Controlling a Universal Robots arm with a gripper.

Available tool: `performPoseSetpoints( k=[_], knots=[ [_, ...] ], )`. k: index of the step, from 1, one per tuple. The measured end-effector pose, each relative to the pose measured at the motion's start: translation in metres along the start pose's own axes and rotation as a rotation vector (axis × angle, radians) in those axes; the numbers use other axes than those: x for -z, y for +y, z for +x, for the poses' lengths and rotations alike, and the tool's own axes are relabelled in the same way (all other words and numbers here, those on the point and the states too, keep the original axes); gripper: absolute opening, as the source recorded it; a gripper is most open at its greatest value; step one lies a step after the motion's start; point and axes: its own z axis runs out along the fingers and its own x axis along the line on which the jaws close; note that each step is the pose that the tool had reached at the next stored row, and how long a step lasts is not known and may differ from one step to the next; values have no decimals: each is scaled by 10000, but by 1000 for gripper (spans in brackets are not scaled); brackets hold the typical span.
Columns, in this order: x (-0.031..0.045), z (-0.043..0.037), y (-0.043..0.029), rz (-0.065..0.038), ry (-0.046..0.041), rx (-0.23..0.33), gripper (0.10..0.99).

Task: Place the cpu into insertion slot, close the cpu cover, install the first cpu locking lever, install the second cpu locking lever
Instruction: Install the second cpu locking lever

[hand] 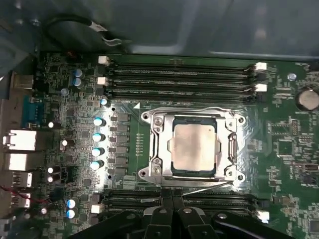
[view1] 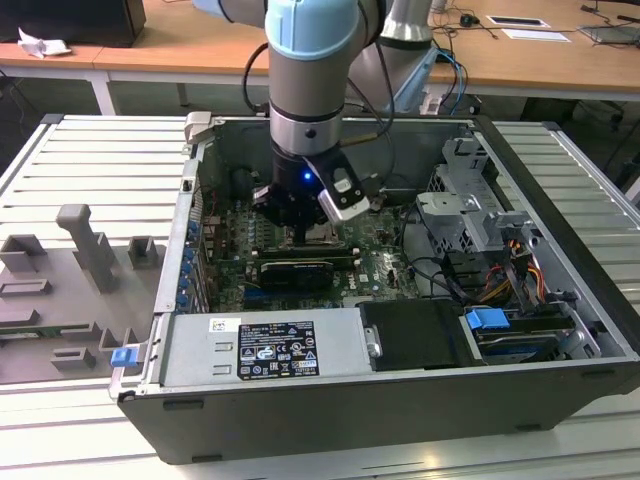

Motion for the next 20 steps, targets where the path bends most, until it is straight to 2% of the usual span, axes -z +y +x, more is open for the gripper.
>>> performPoseSetpoints(
  k=[1,3,5,7,9,15,16,17,18,20],
  knots=[
    [-30,1,-3,-2,10,117,106],
    [-48,6,-9,-74,13,165,106],
    [-51,43,-30,-400,-11,166,106],
    [-55,81,-60,-610,-24,163,106],
    [-60,108,-90,-758,-35,166,106],
    [-95,135,-158,-1084,-58,162,106],
    [-101,137,-167,-1180,-64,162,106],
    [-104,144,-189,-1330,-75,161,106],
    [-108,149,-205,-1406,-80,162,106],
    [-118,159,-230,-1484,-85,161,106]
  ],
)
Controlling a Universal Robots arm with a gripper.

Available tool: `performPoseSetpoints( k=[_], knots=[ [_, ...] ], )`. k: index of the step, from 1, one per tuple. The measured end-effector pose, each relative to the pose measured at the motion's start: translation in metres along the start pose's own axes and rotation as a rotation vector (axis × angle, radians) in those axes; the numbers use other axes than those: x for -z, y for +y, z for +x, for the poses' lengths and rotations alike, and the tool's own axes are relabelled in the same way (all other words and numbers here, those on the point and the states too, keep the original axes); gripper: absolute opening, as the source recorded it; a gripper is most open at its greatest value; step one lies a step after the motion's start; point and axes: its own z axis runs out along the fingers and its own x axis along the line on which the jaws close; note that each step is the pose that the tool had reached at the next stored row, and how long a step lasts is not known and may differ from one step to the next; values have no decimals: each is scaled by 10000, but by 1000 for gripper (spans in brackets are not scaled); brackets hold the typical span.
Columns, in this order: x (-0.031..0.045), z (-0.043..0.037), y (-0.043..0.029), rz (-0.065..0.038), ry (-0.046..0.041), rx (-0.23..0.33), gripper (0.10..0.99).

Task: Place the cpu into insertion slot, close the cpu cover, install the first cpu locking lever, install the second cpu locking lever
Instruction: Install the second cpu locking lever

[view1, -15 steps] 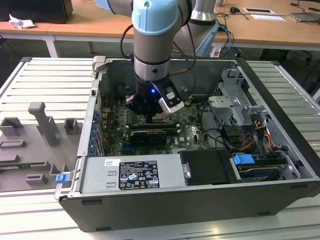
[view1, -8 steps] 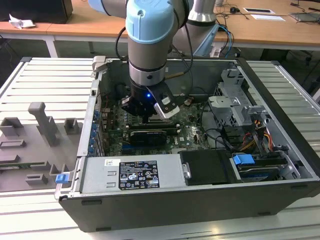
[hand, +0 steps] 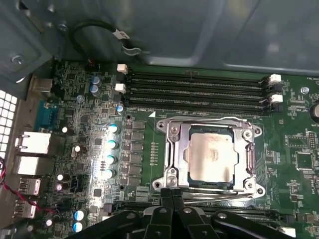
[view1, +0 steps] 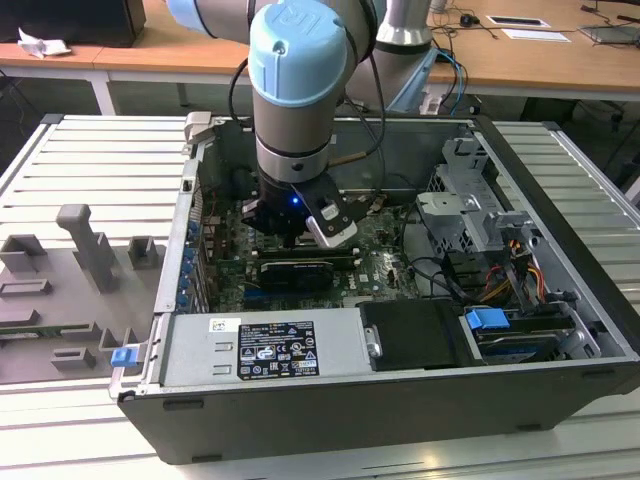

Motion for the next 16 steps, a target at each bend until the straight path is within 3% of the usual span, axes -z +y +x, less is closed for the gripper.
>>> performPoseSetpoints(
  k=[2,16],
  knots=[
    [-5,24,-41,-178,-14,-2,106],
    [-142,48,-92,-804,-58,-5,106]
  ],
)
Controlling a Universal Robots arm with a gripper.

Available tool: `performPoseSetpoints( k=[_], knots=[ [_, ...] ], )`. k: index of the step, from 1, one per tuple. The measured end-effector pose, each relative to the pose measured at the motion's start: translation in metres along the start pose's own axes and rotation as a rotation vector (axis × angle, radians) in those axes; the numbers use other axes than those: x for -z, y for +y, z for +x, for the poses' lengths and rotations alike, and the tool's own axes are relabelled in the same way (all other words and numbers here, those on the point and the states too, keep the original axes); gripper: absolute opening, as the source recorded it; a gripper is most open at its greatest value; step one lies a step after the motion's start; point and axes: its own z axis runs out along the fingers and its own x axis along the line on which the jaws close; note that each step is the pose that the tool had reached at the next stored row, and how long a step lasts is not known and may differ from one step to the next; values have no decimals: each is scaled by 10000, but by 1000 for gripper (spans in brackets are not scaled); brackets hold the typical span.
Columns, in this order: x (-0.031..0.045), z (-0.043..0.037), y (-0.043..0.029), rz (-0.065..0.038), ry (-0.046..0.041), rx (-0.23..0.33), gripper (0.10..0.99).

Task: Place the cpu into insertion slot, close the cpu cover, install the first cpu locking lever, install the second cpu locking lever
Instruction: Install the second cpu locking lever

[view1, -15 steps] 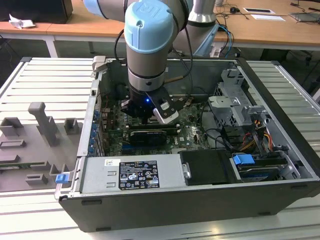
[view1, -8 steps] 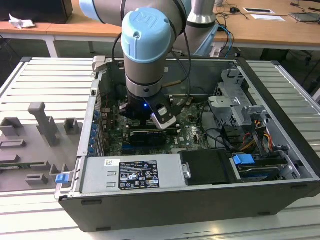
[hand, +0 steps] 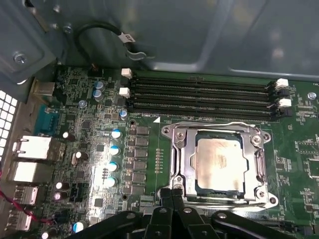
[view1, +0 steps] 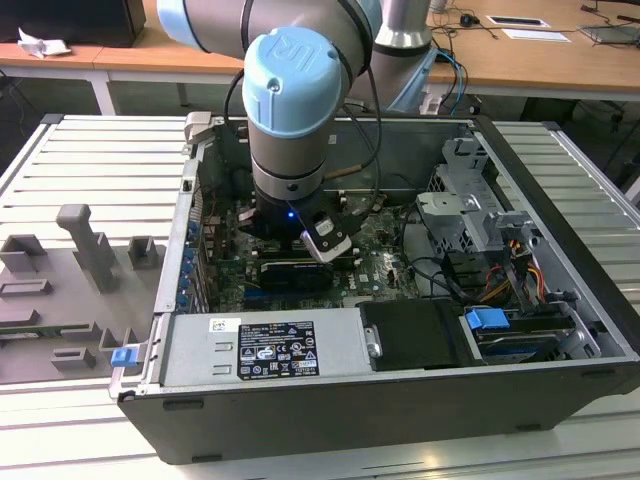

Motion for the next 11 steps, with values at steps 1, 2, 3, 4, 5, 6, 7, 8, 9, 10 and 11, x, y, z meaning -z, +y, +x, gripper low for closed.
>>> performPoseSetpoints(
  k=[1,2,3,4,5,6,7,8,9,10,11],
  knots=[
    [-20,3,-8,-34,3,-2,106],
    [-28,4,-11,-48,4,-2,106],
    [-33,6,-13,-61,1,-1,106],
    [-37,10,-13,-70,-5,1,106],
    [-38,18,-11,-78,-7,2,106],
    [-22,24,-3,-100,-14,3,106],
    [-5,28,2,-94,-12,2,106],
    [10,31,6,-91,-8,1,106],
    [32,34,13,-88,-7,2,106],
    [51,36,19,-88,-7,1,106],
    [79,38,28,-86,-6,2,106]
  ],
)
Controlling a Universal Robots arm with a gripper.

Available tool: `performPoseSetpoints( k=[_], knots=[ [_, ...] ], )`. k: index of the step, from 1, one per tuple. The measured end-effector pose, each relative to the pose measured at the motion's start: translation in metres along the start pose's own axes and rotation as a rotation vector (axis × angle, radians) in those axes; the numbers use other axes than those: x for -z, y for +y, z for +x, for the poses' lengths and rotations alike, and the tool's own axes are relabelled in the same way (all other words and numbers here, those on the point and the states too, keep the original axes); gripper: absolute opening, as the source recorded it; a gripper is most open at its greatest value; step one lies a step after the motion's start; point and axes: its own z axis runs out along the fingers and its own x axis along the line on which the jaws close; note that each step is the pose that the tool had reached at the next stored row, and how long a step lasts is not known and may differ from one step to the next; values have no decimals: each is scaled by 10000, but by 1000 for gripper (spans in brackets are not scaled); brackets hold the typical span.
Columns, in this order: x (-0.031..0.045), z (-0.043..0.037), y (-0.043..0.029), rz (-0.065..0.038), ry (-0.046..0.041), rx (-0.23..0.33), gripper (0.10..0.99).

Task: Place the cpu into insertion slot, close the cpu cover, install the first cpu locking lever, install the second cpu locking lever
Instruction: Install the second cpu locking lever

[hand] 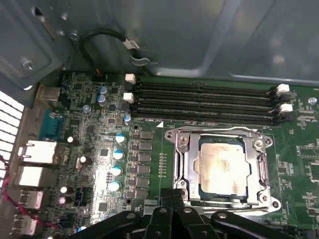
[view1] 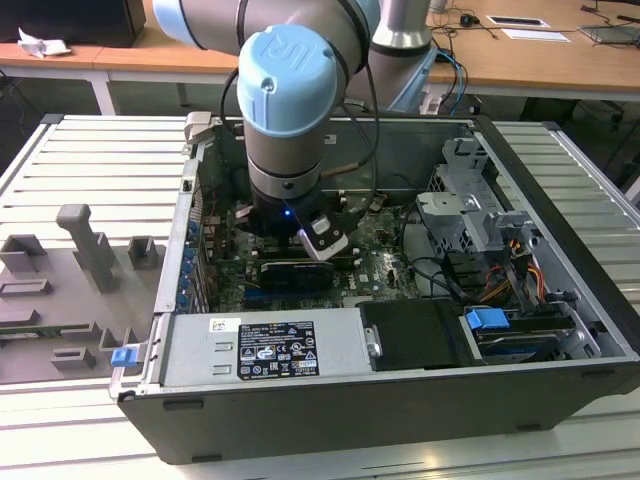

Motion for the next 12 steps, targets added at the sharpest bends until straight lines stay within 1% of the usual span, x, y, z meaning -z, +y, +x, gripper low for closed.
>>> performPoseSetpoints(
  k=[3,5,9,12],
  knots=[
    [84,2,29,1,0,-1,106],
    [122,1,42,0,0,-1,106],
    [158,0,54,0,0,-1,106],
    [166,0,57,0,0,-1,106]
  ],
)
